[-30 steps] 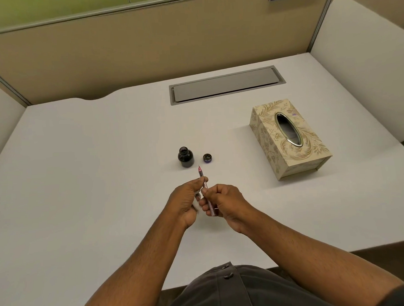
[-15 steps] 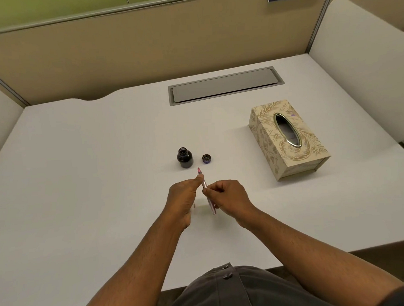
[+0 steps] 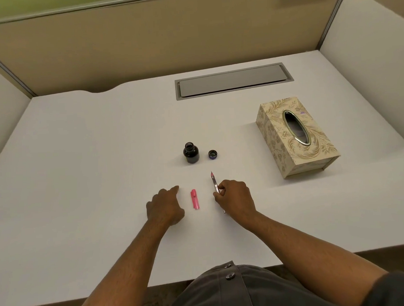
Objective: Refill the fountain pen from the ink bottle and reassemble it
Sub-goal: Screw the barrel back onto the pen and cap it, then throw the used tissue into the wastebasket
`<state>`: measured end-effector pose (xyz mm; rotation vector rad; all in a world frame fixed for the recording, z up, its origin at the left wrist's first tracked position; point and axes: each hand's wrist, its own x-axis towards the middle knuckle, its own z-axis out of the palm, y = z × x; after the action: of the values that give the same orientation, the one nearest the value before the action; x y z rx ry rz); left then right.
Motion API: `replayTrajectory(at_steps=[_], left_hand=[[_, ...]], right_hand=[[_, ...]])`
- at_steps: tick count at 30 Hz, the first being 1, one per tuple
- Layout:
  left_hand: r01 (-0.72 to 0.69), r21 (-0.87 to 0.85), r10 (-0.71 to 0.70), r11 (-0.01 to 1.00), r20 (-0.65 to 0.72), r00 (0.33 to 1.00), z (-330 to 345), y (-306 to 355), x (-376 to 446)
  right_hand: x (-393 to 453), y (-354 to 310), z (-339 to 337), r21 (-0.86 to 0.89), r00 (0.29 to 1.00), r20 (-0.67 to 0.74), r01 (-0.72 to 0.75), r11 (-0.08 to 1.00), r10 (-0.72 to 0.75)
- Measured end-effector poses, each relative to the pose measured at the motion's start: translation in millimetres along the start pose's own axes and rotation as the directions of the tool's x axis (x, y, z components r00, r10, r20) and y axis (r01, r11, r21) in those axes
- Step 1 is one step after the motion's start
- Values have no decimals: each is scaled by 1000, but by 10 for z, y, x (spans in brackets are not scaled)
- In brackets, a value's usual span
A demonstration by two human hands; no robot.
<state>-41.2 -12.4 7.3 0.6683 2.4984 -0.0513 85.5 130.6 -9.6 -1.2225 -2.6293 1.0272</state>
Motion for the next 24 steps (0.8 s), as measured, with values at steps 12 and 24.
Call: replayTrajectory(at_steps=[12, 24], left_hand=[[-17, 37, 16, 999, 27, 1000, 53, -63, 63], [-14, 20, 14, 1000, 26, 1000, 54, -49, 58]], right_hand=[[35, 57, 83, -114, 1000, -3, 12, 993, -12], [32, 92, 126, -90, 999, -33, 3, 996, -6]])
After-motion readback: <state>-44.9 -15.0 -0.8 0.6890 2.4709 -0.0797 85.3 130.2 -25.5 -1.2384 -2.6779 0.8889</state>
